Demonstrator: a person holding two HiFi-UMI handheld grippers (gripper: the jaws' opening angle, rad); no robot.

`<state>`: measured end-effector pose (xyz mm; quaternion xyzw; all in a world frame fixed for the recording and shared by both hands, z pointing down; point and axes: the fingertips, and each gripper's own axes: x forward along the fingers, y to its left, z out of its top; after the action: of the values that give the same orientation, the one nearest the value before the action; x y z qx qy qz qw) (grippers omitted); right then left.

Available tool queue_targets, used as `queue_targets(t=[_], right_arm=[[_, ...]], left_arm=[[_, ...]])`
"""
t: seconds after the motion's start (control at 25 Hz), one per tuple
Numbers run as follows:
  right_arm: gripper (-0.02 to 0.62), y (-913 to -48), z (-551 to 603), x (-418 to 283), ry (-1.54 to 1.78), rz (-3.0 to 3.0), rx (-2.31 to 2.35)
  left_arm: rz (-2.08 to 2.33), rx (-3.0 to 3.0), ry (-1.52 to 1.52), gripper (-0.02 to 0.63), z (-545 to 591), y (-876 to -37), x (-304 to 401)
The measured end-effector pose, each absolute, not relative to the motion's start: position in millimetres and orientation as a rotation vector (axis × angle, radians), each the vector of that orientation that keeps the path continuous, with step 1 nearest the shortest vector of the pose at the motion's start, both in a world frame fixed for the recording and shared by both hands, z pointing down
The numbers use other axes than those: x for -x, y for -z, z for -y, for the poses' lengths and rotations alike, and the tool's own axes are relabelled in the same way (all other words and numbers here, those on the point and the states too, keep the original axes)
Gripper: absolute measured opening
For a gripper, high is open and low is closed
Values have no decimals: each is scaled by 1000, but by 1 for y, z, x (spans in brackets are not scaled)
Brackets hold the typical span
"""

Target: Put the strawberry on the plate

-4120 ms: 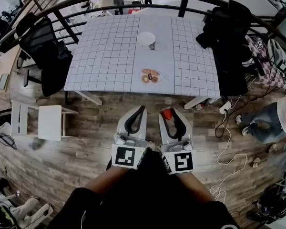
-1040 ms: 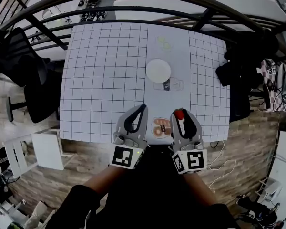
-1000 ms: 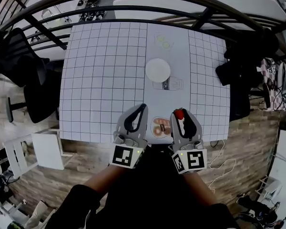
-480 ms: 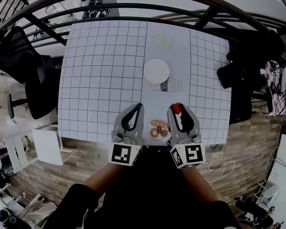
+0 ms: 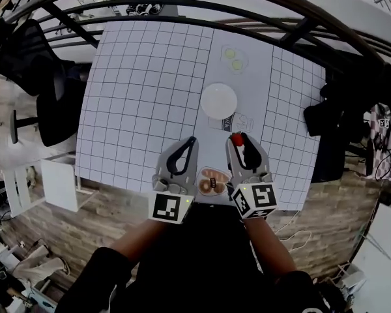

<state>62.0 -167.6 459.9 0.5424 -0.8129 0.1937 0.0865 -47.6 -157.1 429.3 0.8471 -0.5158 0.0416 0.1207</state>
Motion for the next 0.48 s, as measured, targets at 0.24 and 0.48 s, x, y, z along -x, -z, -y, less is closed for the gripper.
queue_targets(t=[0.24,0.48], right_arm=[[144,-488,193,-60,-559,2407,-1489],[144,-524,213,-57,-595,2420,-1403]], left_arm=[[1541,-2425,-149,9,171,-445,48],[1531,-2397,-167,9,182,-461,45]])
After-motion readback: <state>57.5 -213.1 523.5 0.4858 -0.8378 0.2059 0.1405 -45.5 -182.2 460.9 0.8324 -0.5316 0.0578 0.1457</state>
